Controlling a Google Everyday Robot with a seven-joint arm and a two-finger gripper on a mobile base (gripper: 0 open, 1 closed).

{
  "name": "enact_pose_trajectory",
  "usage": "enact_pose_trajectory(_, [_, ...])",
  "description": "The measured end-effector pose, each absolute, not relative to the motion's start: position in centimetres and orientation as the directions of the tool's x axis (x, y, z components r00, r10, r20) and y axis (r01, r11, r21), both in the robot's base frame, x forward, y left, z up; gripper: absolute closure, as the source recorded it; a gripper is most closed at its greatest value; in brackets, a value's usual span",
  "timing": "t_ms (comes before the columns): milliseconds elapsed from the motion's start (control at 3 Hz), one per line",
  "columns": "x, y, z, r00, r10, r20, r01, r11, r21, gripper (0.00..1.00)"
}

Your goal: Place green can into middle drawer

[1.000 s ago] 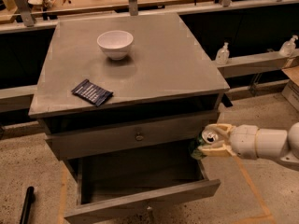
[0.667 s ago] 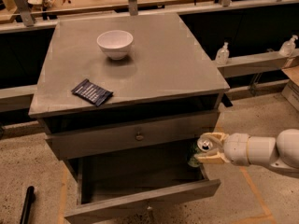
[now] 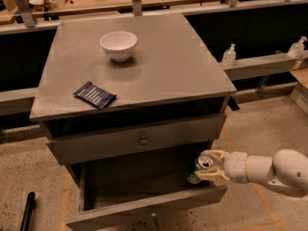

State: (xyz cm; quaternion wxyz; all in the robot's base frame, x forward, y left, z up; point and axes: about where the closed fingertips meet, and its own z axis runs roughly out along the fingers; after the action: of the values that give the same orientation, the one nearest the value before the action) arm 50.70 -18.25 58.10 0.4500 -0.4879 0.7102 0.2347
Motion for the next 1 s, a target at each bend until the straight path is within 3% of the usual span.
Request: enact_pose_trajectory(1000, [52.1,-18.3,51.6,-0.191,-0.44,-0.877,-0.869,0.492,-0.058,1.0])
